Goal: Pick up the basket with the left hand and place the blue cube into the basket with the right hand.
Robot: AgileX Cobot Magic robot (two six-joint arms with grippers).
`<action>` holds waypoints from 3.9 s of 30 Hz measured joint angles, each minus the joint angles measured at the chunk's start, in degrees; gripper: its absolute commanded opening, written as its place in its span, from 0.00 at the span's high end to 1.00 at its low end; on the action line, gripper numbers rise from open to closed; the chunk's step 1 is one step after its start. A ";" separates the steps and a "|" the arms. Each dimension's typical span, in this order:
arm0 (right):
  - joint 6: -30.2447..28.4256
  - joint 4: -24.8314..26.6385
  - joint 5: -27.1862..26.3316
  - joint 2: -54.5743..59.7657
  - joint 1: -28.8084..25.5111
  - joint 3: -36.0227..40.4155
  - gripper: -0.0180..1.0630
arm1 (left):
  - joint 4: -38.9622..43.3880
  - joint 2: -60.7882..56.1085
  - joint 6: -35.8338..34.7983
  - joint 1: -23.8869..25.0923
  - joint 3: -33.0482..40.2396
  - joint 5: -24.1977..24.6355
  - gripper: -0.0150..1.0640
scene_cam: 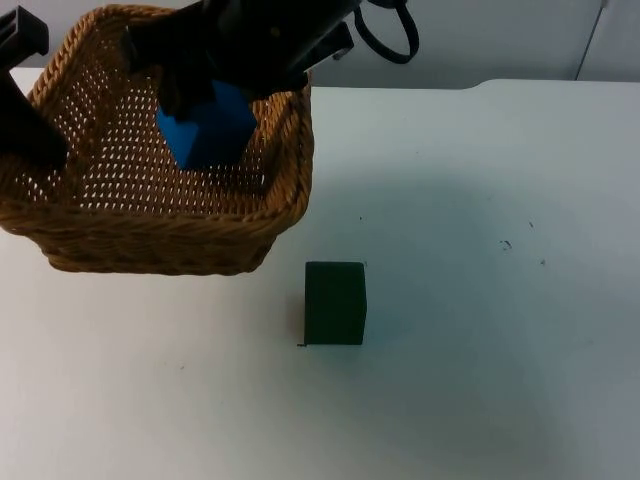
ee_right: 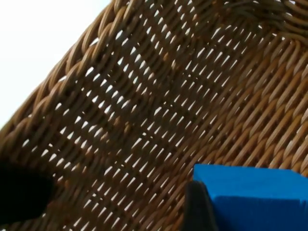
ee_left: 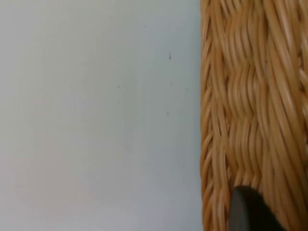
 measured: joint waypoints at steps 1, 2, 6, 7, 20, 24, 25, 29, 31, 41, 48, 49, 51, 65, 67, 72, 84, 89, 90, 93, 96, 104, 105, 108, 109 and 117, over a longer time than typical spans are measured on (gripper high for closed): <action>0.00 0.00 -0.09 0.00 0.00 0.00 0.51 | 0.00 0.00 0.00 0.00 0.00 0.00 0.99; 0.00 0.00 -0.22 0.00 0.00 0.00 0.47 | 0.00 0.00 0.00 0.00 0.00 0.00 0.99; 0.00 0.00 -0.35 0.00 0.00 0.00 0.35 | 0.00 0.00 0.00 0.00 0.00 0.00 0.99; 0.00 0.00 -0.35 0.00 0.00 0.00 0.28 | -0.12 0.00 0.00 0.00 0.00 0.00 0.99; -0.86 0.00 -0.53 -3.39 0.00 0.00 0.22 | -0.12 0.00 0.00 0.00 0.00 0.00 0.99; -2.79 0.00 2.72 -7.65 0.00 0.00 0.22 | -0.21 0.00 0.00 0.00 0.00 -0.13 0.99; -2.79 0.00 2.72 -7.65 0.00 0.00 0.22 | -0.21 0.00 0.00 0.00 0.00 -0.13 0.99; -5.70 0.00 8.22 -11.87 0.00 0.00 0.22 | -0.09 0.00 0.21 0.00 0.85 -2.61 0.99; -6.35 -0.13 9.40 -12.81 0.00 0.00 0.22 | -0.09 0.00 0.21 0.00 1.67 -3.55 0.99; -8.19 -1.48 15.53 -19.81 0.00 0.00 0.22 | -2.16 2.09 6.53 0.00 3.95 -8.79 0.99; -9.60 -1.48 17.54 -22.27 0.61 1.38 0.22 | -5.74 7.22 11.33 0.00 3.95 -11.24 0.99; -9.64 -1.48 17.43 -22.58 0.70 1.91 0.22 | -5.83 7.66 11.57 0.00 3.95 -11.56 0.99; -9.78 -1.48 16.56 -23.60 0.85 3.86 0.22 | -5.97 8.46 11.99 0.00 3.95 -12.12 0.99; -10.05 -1.48 5.15 -38.40 0.95 25.33 0.22 | -7.45 12.90 15.43 0.00 3.95 -15.82 0.99; -10.05 -1.48 4.55 -40.44 0.95 27.50 0.22 | -7.45 13.01 15.83 0.00 3.95 -16.18 0.99; -10.05 -1.48 3.72 -45.10 0.95 31.33 0.22 | -7.33 13.36 16.19 0.00 3.95 -17.69 0.99; -9.49 -1.38 3.38 -52.78 0.95 32.72 0.22 | -7.33 15.14 16.19 0.00 3.95 -20.08 0.57; -9.49 -1.38 4.53 -53.73 0.95 32.72 0.22 | -5.79 15.36 16.19 0.00 3.95 -21.79 0.42; -9.49 -1.38 4.77 -53.78 0.95 32.72 0.22 | -5.40 15.36 16.19 0.00 3.95 -21.98 0.42; -9.37 -1.38 5.57 -53.78 0.95 32.72 0.22 | -4.91 15.36 16.19 0.00 3.95 -22.44 0.42; -9.37 -1.38 5.89 -53.78 0.95 32.72 0.22 | -3.18 15.36 16.19 0.00 3.84 -22.79 0.42; -9.37 -1.38 6.75 -53.78 0.95 32.72 0.22 | -0.31 12.80 16.19 0.00 3.84 -23.61 0.42; -9.37 -1.38 6.75 -53.78 0.95 32.72 0.22 | -0.11 11.96 16.19 0.00 3.84 -23.70 0.42; -9.37 -1.38 6.86 -53.78 0.95 32.72 0.22 | 0.45 9.47 16.19 0.00 3.84 -23.70 0.42; -9.37 -1.38 6.99 -53.78 0.95 32.72 0.22 | 0.71 8.27 16.19 0.00 3.84 -23.70 0.42; -10.11 -1.53 7.07 -54.30 0.95 32.72 0.22 | 1.98 -2.93 15.05 0.00 3.84 -18.01 0.42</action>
